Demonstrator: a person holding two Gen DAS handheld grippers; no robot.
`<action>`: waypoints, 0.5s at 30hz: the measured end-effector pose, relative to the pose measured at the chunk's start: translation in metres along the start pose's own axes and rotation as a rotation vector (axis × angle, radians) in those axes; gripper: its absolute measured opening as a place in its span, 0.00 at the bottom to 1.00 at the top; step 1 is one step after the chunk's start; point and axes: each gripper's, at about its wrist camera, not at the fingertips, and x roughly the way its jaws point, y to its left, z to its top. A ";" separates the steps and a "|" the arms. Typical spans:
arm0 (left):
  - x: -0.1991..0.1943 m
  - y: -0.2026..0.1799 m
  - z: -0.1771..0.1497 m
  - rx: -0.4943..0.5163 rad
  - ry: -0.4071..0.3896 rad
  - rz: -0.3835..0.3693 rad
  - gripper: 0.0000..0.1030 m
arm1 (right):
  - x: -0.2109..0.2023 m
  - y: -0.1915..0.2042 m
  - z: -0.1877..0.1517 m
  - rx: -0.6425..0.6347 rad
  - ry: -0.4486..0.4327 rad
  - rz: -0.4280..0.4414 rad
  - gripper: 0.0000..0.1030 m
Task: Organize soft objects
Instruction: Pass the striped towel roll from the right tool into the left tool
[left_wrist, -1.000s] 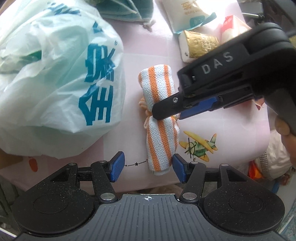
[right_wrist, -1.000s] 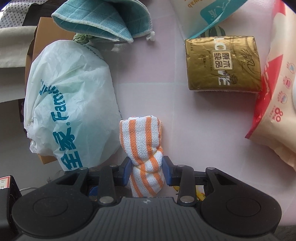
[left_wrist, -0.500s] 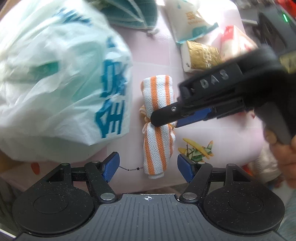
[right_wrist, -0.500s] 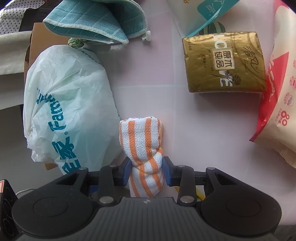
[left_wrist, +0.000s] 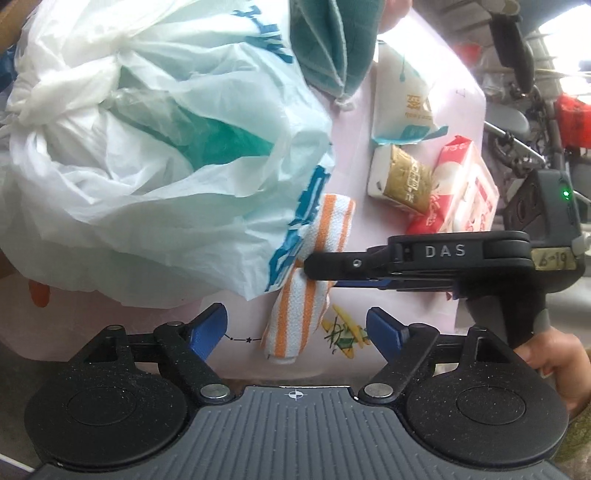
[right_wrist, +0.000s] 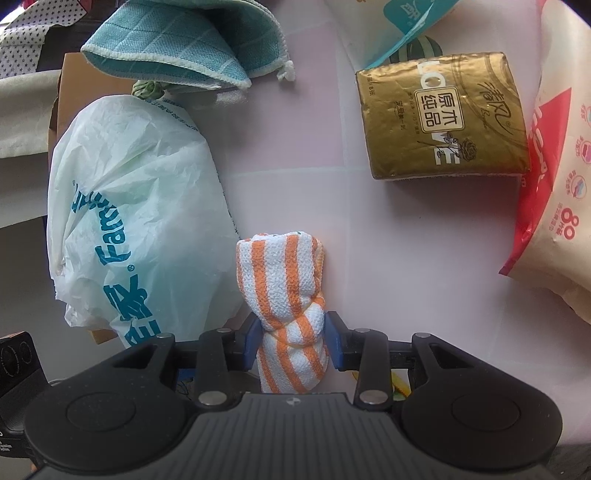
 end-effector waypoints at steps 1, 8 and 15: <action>0.001 -0.001 0.001 0.002 0.001 0.003 0.81 | 0.000 0.000 0.000 -0.002 -0.001 0.000 0.12; -0.002 0.007 -0.006 -0.101 -0.035 -0.020 0.72 | 0.000 0.002 -0.001 -0.004 -0.002 -0.001 0.13; -0.003 0.007 -0.012 -0.074 -0.032 0.062 0.72 | 0.001 0.003 -0.003 -0.005 -0.003 0.001 0.13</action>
